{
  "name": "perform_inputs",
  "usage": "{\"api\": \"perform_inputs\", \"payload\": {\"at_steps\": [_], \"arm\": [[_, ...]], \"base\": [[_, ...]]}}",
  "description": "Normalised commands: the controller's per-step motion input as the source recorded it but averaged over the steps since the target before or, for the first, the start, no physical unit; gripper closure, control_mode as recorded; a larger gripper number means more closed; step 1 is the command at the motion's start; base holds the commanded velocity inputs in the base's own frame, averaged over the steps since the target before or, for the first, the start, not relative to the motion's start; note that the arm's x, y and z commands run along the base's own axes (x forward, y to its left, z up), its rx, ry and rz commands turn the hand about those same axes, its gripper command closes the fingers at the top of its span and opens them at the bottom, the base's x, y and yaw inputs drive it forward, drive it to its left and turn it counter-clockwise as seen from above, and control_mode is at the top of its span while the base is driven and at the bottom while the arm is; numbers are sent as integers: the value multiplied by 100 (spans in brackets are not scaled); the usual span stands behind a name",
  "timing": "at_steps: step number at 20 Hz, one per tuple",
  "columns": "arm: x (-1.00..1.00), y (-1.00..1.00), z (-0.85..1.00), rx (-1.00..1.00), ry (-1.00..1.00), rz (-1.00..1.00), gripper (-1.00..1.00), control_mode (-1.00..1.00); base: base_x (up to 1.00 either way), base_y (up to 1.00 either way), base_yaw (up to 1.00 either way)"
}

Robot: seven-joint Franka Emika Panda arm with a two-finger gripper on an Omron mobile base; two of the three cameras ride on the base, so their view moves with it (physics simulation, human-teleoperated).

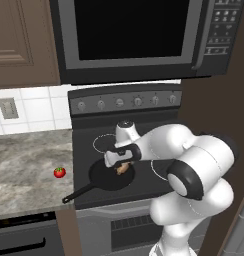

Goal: Place the pan on the front left burner on the stove. Then place the tomato and the onion in the pan and turn on the front left burner.

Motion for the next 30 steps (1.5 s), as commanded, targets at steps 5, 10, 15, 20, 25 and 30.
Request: {"api": "perform_inputs", "payload": {"at_steps": [5, 10, 15, 20, 25, 30], "arm": [[-9, 2, 37, 0, -3, 0, -100, -100], [-19, 9, 35, 0, -4, 0, -100, -100], [-9, 26, 24, 0, 0, 0, -100, -100], [0, 50, 7, 3, 0, 1, -100, -100], [0, 66, 0, 5, 0, 5, -100, -100], [0, 67, 0, 7, 1, 10, -100, -100]], "base": [[0, 0, 0], [0, 0, 0], [0, 0, 0], [0, 0, 0], [0, 0, 0], [0, 0, 0]]}}
